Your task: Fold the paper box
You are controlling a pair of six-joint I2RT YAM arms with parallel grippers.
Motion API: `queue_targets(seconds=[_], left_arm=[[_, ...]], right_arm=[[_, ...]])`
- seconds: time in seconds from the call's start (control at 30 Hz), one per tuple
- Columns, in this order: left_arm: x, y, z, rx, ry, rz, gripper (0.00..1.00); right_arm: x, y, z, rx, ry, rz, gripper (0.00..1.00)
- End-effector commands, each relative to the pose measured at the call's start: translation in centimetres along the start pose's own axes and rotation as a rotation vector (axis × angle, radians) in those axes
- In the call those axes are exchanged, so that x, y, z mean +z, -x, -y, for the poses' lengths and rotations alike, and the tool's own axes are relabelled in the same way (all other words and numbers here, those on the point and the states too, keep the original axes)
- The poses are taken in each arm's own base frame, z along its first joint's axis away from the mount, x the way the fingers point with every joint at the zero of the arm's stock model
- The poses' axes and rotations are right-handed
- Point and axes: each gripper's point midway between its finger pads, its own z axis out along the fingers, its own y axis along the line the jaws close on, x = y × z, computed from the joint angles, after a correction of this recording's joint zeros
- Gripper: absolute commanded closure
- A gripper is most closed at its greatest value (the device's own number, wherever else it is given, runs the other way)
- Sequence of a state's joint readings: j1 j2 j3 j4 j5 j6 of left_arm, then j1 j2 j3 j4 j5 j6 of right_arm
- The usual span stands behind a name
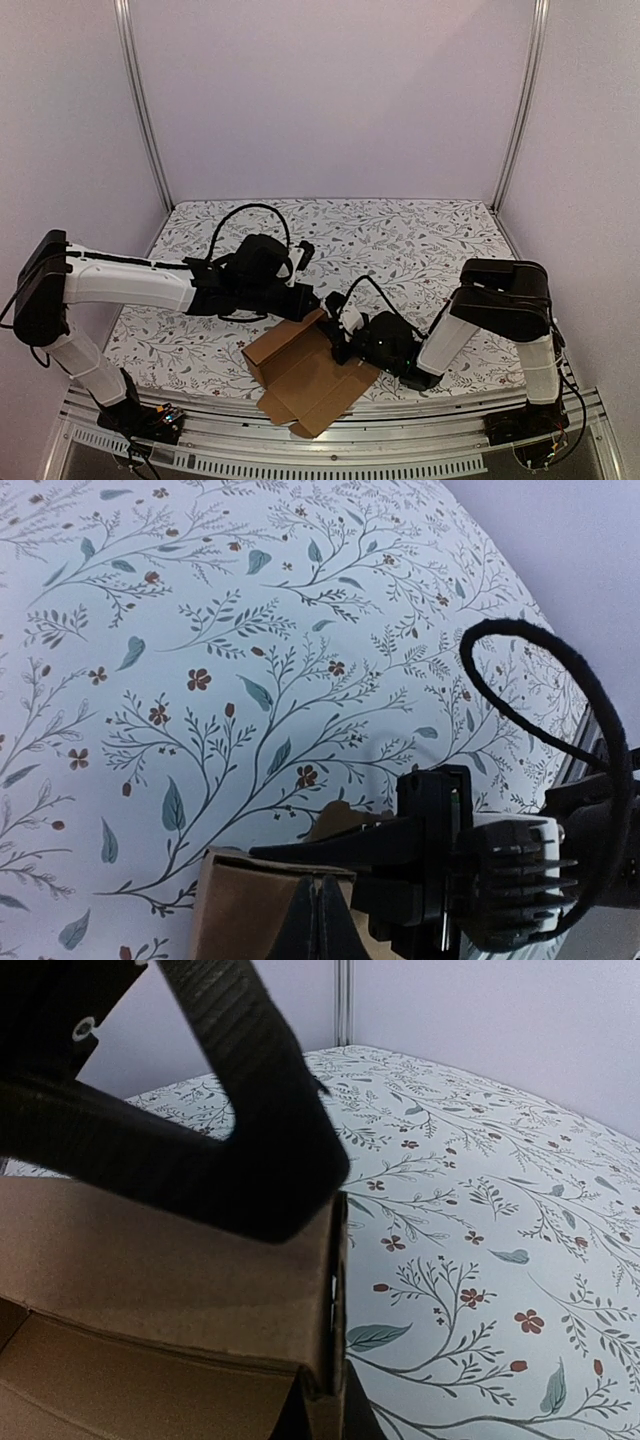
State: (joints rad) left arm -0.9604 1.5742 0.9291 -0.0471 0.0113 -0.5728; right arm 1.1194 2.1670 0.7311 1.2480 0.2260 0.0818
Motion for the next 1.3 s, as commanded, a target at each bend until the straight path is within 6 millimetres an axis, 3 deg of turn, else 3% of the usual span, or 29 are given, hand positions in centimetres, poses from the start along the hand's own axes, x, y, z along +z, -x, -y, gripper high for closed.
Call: queue_targets(seconds=[0.0, 0.27, 0.53, 0.8, 1.13, 1.27], left_arm=[[0.8, 0.8, 0.1, -0.017, -0.012, 0.008, 1.00], [2.1, -1.5, -1.2, -0.024, 0.017, -0.052, 1.00], [2.4, -4.0, -2.0, -0.043, 0.033, -0.101, 1.00], [1.9, -4.2, -2.1, -0.044, 0.036, -0.095, 1.00], [1.5, -3.9, -1.9, -0.040, 0.032, -0.084, 1.00], [1.2, -3.7, -2.0, -0.041, 0.033, -0.079, 1.00]], right_arm=[[-0.1, -0.6, 0.3, 0.022, -0.007, 0.011, 1.00], [0.0, -1.0, 0.2, 0.037, 0.002, 0.008, 0.99], [0.2, -1.7, 0.5, 0.045, -0.017, -0.009, 0.81], [0.7, -0.8, 0.4, 0.042, -0.023, 0.005, 0.77], [1.7, 0.2, 0.6, 0.043, -0.054, 0.021, 0.78], [2.0, 0.0, 0.9, 0.041, -0.074, 0.013, 0.89]])
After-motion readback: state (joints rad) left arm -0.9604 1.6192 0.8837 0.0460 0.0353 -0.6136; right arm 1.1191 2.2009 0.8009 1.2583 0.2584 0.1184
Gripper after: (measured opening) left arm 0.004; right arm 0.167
